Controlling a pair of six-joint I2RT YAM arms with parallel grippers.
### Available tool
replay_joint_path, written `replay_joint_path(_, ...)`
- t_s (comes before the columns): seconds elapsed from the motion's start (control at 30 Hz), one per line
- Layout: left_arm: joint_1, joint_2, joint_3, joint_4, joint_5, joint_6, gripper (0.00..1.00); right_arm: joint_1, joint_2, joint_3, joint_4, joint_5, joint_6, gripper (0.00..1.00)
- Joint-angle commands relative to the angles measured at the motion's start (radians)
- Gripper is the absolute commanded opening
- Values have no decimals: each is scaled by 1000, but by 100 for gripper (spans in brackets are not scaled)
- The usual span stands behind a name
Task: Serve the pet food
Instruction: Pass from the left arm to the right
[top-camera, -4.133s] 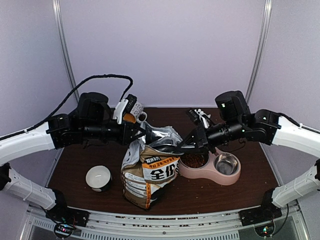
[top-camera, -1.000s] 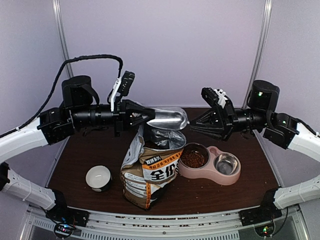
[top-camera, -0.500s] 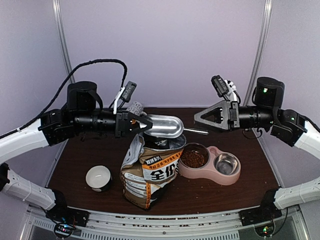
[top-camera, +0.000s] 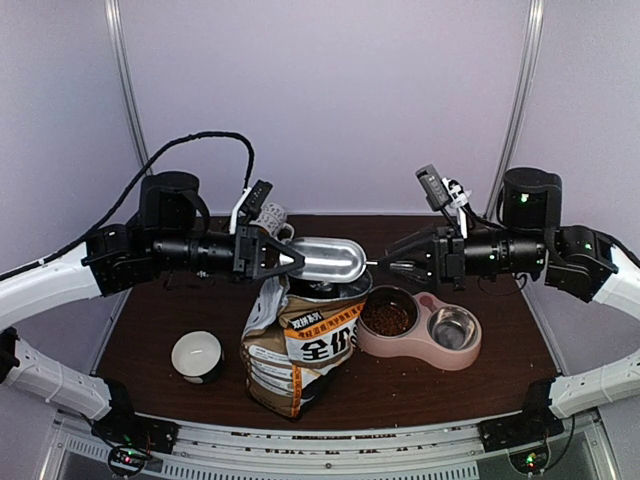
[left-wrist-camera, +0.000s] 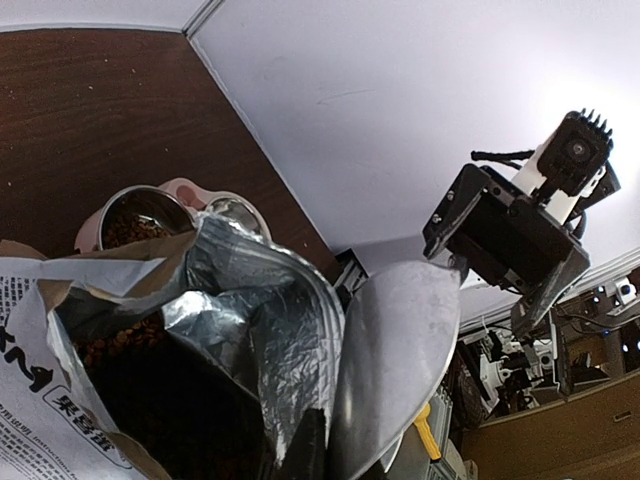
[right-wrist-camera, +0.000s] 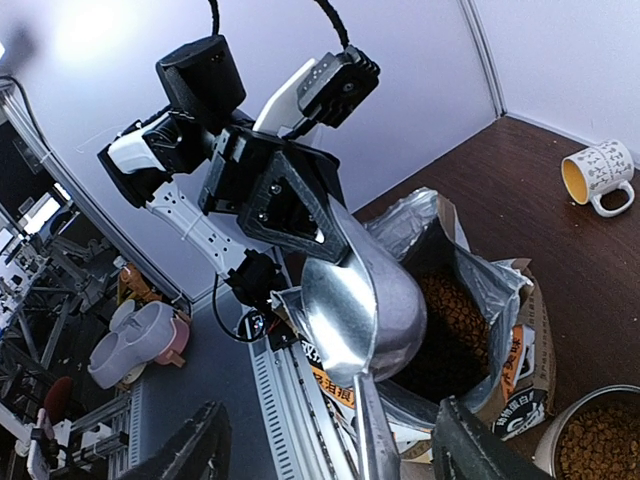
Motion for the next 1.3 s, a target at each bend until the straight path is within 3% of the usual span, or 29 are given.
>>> replay_joint_path(0.0,3,-15,26,38,19,-41,0,10,-2,-20,-12,61,-57,69)
replay_joint_path(0.2,3,-18,25,43,17,-50,0,32,11,-21,4,60,-66,60)
replay_joint_path(0.33,3,-14,23,53,27,-55,0,51,31,-8,-5,77,-82,46)
replay_joint_path(0.5,3,-8,26,56,36,-55,0,71,43,-2,-1,102,-95,35)
replay_joint_path(0.9,3,0,27,50,45,-56,0,95,57,18,-21,140,-128,18)
replay_joint_path(1.17,3,7,27,51,53,-51,0,100,58,25,-28,142,-135,0)
replay_joint_path(1.27,3,7,24,59,55,-42,0,101,56,23,-31,142,-132,0)
